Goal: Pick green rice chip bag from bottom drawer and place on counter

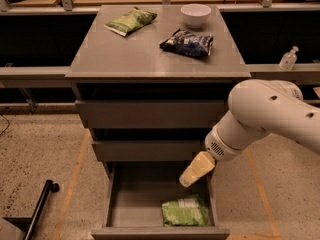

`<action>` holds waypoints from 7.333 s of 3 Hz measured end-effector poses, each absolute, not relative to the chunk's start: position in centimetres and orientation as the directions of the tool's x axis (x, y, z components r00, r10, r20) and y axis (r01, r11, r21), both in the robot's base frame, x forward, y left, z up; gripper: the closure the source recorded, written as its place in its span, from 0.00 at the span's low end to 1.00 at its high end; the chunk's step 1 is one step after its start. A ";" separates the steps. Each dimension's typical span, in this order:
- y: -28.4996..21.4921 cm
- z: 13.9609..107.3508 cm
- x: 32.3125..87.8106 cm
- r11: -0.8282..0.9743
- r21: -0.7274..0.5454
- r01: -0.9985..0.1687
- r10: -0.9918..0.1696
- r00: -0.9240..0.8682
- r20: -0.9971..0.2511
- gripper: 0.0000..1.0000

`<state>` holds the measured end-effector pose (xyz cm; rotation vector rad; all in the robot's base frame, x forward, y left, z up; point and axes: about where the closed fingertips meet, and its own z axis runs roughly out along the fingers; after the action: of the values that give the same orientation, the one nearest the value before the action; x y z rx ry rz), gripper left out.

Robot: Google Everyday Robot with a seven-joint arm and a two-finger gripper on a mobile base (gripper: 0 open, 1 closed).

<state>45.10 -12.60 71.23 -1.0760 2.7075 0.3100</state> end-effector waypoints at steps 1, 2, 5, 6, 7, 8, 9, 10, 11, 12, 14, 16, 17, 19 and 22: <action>-11.6 69.0 46.5 0.737 0.172 -0.654 -0.588 -0.745 -0.317 0.00; -10.6 65.1 48.9 0.770 0.219 -0.600 -0.523 -0.789 -0.322 0.00; -9.1 57.8 50.7 0.806 0.268 -0.527 -0.473 -0.847 -0.242 0.00; -8.1 54.0 51.5 0.828 0.321 -0.460 -0.419 -0.887 -0.191 0.00; -7.0 47.9 52.2 0.853 0.375 -0.364 -0.350 -0.931 -0.105 0.00; -6.4 42.9 51.8 0.858 0.429 -0.282 -0.298 -0.954 -0.032 0.00; -6.4 42.9 51.8 0.858 0.429 -0.282 -0.298 -0.954 -0.032 0.00; -6.3 40.8 52.2 0.868 0.428 -0.253 -0.277 -0.961 -0.005 0.00; -6.5 38.1 53.3 0.882 0.421 -0.214 -0.243 -0.970 0.015 0.00; -7.1 34.5 54.6 0.906 0.389 -0.168 -0.197 -0.980 0.036 0.00; -6.9 30.4 55.4 0.911 0.396 -0.114 -0.158 -0.984 0.081 0.00; -6.8 25.4 56.0 0.931 0.364 -0.019 -0.085 -0.982 0.166 0.00; -6.5 21.3 56.3 0.942 0.335 0.035 -0.044 -0.973 0.226 0.00; -5.4 17.6 55.5 0.884 0.455 0.111 -0.018 -0.963 0.268 0.00; -4.1 15.7 53.8 0.862 0.488 0.140 -0.025 -0.949 0.316 0.00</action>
Offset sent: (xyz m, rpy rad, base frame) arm 0.0703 0.0322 -0.1156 0.1678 0.0688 -0.2201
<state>53.81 -4.10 15.67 0.1057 3.3329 0.9153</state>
